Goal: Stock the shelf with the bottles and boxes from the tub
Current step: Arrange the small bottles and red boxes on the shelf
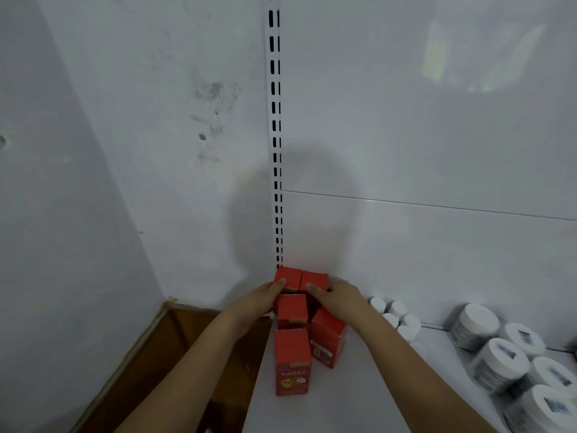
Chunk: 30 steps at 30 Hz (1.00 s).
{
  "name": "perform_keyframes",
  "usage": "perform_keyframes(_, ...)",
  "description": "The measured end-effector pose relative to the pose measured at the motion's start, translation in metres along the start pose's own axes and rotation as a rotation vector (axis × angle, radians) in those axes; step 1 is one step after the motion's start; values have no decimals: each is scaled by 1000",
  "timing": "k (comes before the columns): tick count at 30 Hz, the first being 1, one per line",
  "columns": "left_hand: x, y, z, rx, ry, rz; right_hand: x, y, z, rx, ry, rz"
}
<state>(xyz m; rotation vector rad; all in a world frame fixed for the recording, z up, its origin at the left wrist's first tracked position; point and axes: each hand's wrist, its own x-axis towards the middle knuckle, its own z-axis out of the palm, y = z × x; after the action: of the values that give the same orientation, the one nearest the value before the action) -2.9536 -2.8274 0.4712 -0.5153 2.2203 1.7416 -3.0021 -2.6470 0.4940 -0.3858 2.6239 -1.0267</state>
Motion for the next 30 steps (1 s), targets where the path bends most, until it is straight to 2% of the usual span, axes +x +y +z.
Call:
perform_keyframes(3, -1, -2, 9, -61, 10, 16, 1, -1, 2, 13, -19, 12)
perform_keyframes(10, 4, 4, 18, -114, 58, -24, 2, 8, 8, 178, 43, 94)
perform_keyframes(14, 1, 5, 20, -131, 50, -22, 4, 11, 11, 190, 78, 146)
perform_keyframes(20, -6, -5, -1, 40, -27, 21, -1, 11, 5, 147, 17, 123)
perform_keyframes(21, -8, -5, -6, 84, -4, 45, -3, 15, 4, 118, 35, 124)
perform_keyframes(23, -11, -4, -18, 257, 150, 134, -13, 24, 0, 103, 113, 94)
perform_keyframes(25, -19, -6, -29, 343, 310, 288, -31, 32, -4, 177, 152, 26)
perform_keyframes(26, -26, -5, -33, 349, 336, 374, -40, 36, -6, 210, 147, 0)
perform_keyframes(30, -47, -3, -37, 475, 169, 539, -67, 50, -7, 232, 97, -99)
